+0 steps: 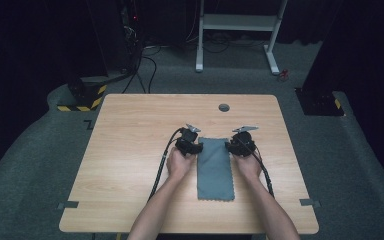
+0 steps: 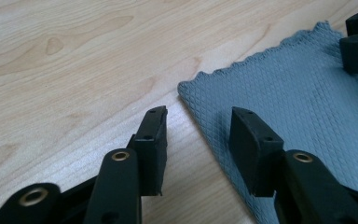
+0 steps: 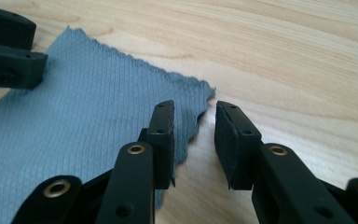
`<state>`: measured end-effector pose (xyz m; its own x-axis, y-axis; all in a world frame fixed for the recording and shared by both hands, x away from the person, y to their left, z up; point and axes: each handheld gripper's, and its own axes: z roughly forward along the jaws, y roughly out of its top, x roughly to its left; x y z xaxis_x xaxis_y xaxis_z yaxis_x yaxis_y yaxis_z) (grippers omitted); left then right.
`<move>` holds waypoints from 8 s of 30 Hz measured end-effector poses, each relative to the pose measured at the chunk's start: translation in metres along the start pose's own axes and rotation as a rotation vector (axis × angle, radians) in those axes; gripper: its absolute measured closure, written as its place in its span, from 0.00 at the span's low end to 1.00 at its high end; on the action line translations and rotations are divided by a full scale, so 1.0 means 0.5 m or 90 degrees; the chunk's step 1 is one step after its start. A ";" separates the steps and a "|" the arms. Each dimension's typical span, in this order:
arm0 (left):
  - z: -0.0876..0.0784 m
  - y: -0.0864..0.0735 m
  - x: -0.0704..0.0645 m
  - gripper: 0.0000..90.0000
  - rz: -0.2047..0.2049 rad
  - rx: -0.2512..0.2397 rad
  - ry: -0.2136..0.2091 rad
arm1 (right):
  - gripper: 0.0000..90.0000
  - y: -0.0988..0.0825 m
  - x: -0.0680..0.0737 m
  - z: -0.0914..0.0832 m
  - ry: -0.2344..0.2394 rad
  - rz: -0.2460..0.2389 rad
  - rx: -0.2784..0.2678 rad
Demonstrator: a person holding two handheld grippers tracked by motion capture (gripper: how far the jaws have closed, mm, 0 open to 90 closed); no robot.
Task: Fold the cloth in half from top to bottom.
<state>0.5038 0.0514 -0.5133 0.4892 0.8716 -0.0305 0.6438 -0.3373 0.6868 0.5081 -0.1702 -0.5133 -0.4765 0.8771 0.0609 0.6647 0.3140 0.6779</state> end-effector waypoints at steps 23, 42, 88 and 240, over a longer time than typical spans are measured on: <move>0.025 0.033 -0.003 0.61 0.011 0.017 0.002 | 0.83 0.034 0.001 0.030 -0.009 -0.034 0.008; 0.028 0.033 0.011 0.98 -0.042 0.013 -0.073 | 0.99 0.050 0.001 0.032 0.006 -0.041 0.039; -0.044 0.067 0.022 0.98 0.025 -0.036 -0.101 | 1.00 0.065 0.003 -0.043 0.051 -0.063 -0.031; -0.173 -0.146 -0.064 0.98 0.073 -0.059 -0.235 | 1.00 -0.149 0.079 -0.171 0.177 -0.160 -0.053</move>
<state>0.3903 0.0787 -0.4995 0.7440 0.6384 -0.1971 0.5252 -0.3765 0.7631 0.3904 -0.1899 -0.4988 -0.7645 0.6403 0.0743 0.4638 0.4664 0.7532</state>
